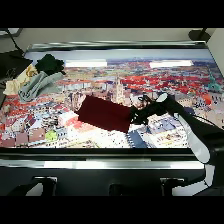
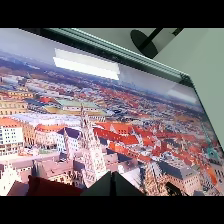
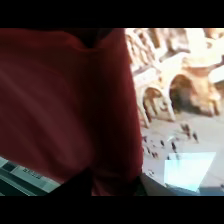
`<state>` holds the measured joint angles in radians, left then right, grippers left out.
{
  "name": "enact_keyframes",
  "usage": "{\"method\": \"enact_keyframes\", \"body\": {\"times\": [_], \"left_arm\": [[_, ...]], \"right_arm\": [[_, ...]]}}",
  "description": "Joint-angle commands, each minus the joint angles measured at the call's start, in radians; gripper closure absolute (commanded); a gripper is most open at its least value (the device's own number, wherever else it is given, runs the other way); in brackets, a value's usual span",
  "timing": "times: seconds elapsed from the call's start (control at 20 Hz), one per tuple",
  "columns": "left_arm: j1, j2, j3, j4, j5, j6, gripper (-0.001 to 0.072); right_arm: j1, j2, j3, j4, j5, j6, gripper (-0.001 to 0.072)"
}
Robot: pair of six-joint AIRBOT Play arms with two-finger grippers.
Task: Fold the shirts.
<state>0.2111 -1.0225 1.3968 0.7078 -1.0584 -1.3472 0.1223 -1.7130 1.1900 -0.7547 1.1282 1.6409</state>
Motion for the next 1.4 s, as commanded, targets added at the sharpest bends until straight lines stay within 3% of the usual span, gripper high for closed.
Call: {"method": "enact_keyframes", "body": {"times": [0.0,0.05,0.15,0.25,0.9,1.1,1.35], "left_arm": [[0.000,0.001,0.000,0.000,0.000,-0.008,0.0674],[0.000,0.001,0.000,0.000,0.000,-0.008,0.0674],[0.000,0.000,0.000,0.000,0.000,-0.008,0.0674],[0.000,0.000,0.000,0.000,0.000,-0.008,0.0674],[-0.001,0.001,0.000,0.000,0.000,-0.008,0.0674],[-0.001,0.001,0.000,0.000,0.000,-0.008,0.0674],[-0.001,0.001,0.000,0.000,0.000,-0.008,0.0674]], "right_arm": [[0.022,-0.014,-0.013,0.071,-0.105,-0.034,0.0620],[0.012,-0.011,-0.009,0.073,-0.095,-0.043,0.0668],[-0.035,0.018,0.026,0.065,-0.055,-0.117,0.0669],[-0.137,0.063,0.076,0.035,-0.029,-0.119,0.0671],[-1.184,0.303,0.161,-0.328,0.338,-0.035,0.0670],[-1.319,0.311,0.119,-0.547,0.360,0.070,0.0671],[-1.335,0.388,-0.161,-0.569,0.249,0.173,0.0671]]}}
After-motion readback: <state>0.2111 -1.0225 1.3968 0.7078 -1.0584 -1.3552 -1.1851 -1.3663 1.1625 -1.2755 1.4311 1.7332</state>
